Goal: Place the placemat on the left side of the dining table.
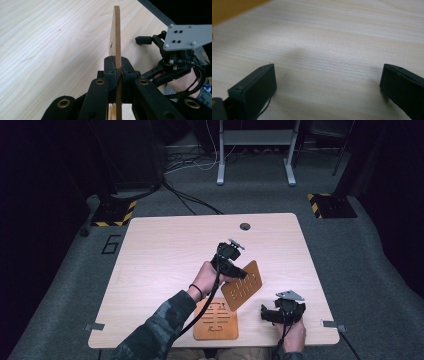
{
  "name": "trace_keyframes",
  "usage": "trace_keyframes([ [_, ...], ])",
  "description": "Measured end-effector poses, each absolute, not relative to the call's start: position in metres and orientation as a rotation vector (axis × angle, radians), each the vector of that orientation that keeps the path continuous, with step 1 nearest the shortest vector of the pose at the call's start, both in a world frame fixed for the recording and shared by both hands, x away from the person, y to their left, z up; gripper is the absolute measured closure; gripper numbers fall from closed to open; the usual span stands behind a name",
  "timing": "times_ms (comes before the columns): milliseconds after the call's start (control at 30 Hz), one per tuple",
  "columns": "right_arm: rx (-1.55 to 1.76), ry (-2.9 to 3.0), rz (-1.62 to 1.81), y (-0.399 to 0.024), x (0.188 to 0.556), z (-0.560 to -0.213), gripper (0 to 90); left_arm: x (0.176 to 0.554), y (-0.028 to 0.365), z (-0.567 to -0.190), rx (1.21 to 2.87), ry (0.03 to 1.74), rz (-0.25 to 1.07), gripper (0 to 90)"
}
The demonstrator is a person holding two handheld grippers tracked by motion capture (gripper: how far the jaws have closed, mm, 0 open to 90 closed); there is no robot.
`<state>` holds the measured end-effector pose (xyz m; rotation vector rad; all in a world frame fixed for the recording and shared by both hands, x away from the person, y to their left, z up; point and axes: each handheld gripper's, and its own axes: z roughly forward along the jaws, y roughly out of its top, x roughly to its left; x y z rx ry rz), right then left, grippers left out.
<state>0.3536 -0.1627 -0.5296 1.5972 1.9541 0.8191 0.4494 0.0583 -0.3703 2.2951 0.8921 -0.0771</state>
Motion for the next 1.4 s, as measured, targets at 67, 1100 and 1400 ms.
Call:
trace_keyframes([
  [67, 1.593, 1.954, 0.823, -0.163, 0.354, -0.530, 0.0, 0.453, 0.067, -0.369, 2.287, 0.906, -0.064, 86.0],
  [1100, 1.585, 1.952, 0.831, -0.167, 0.357, -0.530, 0.0, 0.480, 0.161, -0.360, 2.144, 1.112, 0.032, 86.0],
  [1400, 1.585, 1.951, 0.831, -0.167, 0.357, -0.531, 0.0, 0.486, 0.189, -0.359, 2.093, 1.184, 0.051, 86.0],
])
